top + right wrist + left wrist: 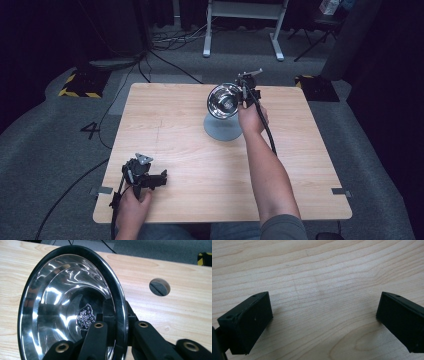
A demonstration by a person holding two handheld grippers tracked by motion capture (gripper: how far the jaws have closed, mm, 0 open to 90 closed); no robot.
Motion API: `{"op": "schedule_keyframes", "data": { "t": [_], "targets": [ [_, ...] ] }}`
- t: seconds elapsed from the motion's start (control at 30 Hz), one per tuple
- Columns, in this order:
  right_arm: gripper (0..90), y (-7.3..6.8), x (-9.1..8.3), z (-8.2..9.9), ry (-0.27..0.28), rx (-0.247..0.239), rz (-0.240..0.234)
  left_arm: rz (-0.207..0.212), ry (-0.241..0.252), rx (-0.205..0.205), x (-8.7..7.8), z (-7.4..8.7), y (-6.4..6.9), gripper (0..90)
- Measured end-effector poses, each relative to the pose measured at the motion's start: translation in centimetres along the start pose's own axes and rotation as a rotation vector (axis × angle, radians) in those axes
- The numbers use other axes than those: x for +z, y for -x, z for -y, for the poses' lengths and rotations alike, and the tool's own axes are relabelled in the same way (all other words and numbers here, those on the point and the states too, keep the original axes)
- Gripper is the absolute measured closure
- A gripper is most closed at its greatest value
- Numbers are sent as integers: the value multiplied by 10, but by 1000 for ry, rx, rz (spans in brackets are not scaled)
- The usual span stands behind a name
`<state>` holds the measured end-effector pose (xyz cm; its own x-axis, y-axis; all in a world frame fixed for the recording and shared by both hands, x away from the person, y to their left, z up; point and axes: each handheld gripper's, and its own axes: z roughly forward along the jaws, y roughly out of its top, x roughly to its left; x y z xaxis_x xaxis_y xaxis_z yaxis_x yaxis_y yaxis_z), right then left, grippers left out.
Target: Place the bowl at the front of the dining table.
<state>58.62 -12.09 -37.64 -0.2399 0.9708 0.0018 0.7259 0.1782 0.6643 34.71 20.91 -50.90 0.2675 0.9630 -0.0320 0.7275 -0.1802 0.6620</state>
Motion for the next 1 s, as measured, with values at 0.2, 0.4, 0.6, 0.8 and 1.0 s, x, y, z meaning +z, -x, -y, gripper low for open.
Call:
{"op": "schedule_keyframes", "data": {
  "t": [0.2, 0.4, 0.6, 0.8, 1.0],
  "targets": [
    [857, -1, 11, 9, -29, -8, 0, 1, -1, 1, 0, 0, 0, 5],
    [857, -1, 20, 15, -62, 2, -10, 1, -1, 0, 0, 0, 0, 5],
    [857, -4, 27, 19, -88, 5, -15, 1, -1, 3, 0, 0, 0, 5],
    [857, -8, 34, 25, -114, 1, -25, 1, -1, 1, 0, 0, 0, 5],
    [855, -10, 41, 29, -140, 7, -31, 1, 0, 0, 0, 0, 0, 5]
  ]
}}
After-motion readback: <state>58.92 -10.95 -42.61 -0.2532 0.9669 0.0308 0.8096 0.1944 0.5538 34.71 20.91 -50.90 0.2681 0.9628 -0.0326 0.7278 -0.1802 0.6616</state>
